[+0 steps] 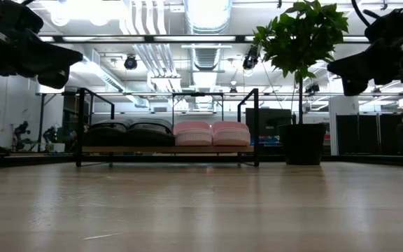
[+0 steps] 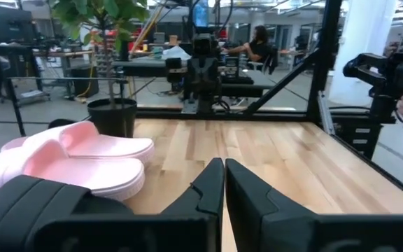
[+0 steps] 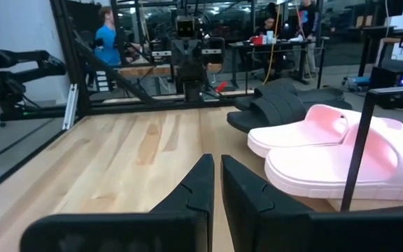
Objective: Pick and place slides into the shelf
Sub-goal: Return to Home Position
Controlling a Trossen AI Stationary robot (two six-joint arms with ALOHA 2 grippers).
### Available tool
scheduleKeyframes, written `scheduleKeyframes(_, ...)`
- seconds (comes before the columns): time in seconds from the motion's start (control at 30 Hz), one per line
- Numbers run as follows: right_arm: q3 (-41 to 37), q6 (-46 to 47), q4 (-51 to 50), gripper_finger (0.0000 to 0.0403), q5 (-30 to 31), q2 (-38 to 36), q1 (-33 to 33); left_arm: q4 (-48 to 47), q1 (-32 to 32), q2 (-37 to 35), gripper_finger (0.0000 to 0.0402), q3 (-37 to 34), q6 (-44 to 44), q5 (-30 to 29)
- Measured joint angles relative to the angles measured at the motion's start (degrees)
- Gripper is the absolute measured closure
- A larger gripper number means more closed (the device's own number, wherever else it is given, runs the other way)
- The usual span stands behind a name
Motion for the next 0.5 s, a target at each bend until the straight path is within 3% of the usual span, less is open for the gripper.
scheduleKeyframes(0.5, 0.0, -0.7, -1.3, 0.0385, 0.1, 0.8, 0.0, -0.4, 0.0, 0.1, 0.0402, 0.0, 2.1, -0.1)
